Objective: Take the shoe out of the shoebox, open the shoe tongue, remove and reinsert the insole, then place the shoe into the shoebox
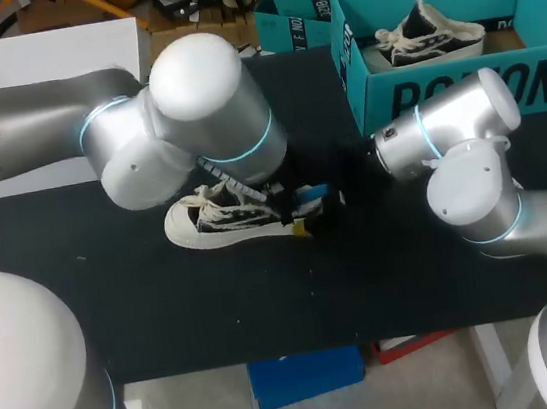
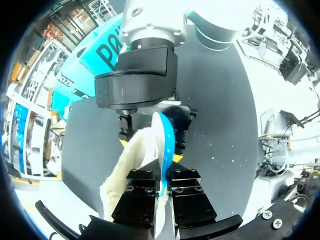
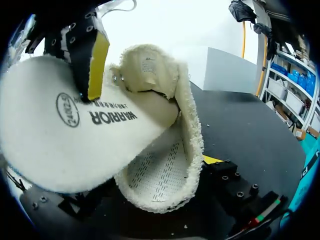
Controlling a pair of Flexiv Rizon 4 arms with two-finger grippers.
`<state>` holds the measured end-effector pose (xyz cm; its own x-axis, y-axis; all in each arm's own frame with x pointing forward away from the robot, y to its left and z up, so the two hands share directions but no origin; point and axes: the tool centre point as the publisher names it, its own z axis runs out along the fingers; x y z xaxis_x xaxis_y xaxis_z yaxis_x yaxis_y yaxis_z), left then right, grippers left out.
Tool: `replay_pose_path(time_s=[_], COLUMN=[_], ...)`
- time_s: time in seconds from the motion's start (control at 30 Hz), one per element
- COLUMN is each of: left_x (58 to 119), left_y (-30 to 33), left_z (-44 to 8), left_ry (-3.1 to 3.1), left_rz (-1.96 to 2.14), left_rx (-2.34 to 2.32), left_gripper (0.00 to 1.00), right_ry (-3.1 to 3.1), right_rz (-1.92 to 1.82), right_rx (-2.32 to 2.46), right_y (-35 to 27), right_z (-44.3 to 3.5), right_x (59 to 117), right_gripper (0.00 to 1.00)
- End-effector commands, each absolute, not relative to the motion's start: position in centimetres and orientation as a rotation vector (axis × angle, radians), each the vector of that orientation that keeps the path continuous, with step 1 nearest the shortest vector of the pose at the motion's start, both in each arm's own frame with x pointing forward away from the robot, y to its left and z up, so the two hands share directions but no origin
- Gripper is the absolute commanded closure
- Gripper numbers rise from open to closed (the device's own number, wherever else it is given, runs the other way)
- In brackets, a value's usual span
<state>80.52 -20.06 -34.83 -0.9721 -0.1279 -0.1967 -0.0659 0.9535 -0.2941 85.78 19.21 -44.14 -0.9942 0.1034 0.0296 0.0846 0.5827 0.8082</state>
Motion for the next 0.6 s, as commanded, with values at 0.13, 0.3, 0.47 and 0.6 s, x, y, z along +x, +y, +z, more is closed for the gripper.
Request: replay_pose_path(time_s=[0.13,0.3,0.47,0.6], left_x=[79.3,77.9,76.7,75.7], left_y=[-17.1,-17.6,-17.9,-17.9], left_z=[-32.0,-29.7,-27.1,-24.6], left_ry=[2.983,3.009,3.025,3.04], left_rz=[-0.642,-0.758,-0.893,-1.011], left_rx=[-0.034,0.051,0.095,0.08], left_gripper=[1.0,1.0,1.0,1.0], right_ry=[2.778,2.778,2.778,2.778], right_rz=[1.412,1.412,1.412,1.412], right_rx=[0.168,0.168,0.168,0.168], right_y=[19.3,19.3,19.3,19.3], right_z=[-44.2,-44.2,-44.2,-44.2], right_x=[85.8,85.8,85.8,85.8], right_gripper=[1.0,1.0,1.0,1.0])
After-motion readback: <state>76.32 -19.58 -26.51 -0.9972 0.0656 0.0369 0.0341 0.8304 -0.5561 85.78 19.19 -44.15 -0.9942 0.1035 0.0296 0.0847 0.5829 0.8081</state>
